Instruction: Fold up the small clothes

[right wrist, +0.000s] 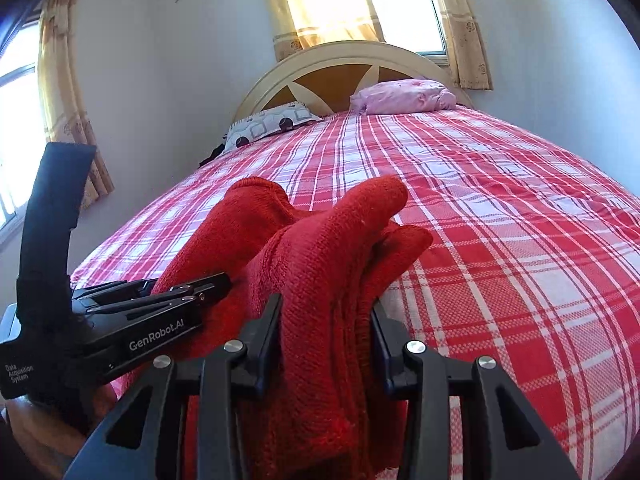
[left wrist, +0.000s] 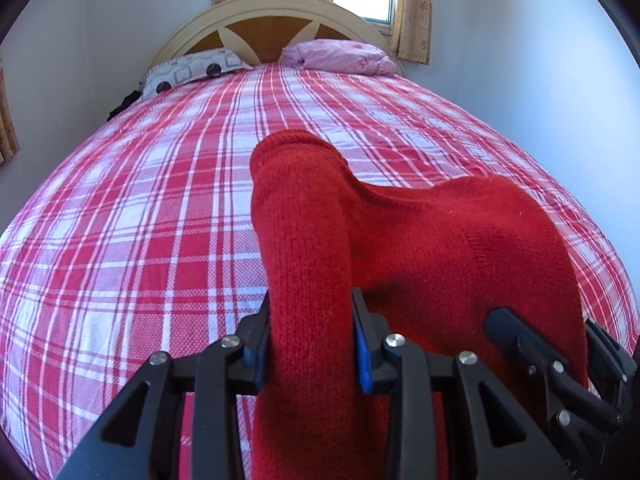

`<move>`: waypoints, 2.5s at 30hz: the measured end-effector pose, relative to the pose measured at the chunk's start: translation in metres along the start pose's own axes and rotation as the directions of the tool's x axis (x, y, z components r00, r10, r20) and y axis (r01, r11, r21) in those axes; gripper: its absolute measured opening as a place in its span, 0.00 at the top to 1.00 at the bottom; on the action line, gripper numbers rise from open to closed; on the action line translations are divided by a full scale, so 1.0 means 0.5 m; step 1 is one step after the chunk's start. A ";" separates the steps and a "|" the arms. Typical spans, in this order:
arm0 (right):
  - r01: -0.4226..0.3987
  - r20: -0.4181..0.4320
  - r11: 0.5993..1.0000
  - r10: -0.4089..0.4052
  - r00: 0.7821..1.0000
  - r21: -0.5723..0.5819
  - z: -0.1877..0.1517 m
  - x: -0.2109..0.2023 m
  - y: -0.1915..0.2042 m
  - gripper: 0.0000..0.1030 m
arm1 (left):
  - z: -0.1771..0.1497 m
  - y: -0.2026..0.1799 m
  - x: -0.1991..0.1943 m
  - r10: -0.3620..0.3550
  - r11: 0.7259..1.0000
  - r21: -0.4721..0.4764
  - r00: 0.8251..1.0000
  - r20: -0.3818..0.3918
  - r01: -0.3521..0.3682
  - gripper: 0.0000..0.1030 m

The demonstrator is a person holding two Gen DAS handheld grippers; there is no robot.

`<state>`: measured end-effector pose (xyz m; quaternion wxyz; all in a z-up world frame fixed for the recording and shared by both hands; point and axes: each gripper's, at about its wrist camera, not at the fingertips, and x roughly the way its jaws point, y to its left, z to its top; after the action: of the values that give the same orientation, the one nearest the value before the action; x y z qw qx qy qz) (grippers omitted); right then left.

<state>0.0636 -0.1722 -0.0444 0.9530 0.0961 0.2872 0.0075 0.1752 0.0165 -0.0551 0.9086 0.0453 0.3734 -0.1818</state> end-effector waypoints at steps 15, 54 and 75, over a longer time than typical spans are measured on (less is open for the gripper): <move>-0.057 0.000 0.998 0.057 0.998 -0.021 0.008 -0.015 0.071 0.60 | -0.010 0.054 -0.034 0.041 0.999 -0.037 0.999 0.008 -0.040 0.67; -0.350 -0.078 0.926 0.342 0.937 -0.142 0.092 0.162 0.417 0.61 | 0.021 0.419 -0.083 0.326 0.919 -0.248 0.944 0.044 -0.305 0.67; -0.366 -0.204 0.931 0.356 0.912 -0.008 0.067 0.361 0.427 0.86 | -0.012 0.564 0.053 0.407 0.850 -0.330 0.910 -0.082 -0.410 0.41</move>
<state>0.2415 0.0437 -0.0755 0.9037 0.1245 0.3579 0.1995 0.2912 0.2721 -0.0928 0.9186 -0.0332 0.3852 0.0825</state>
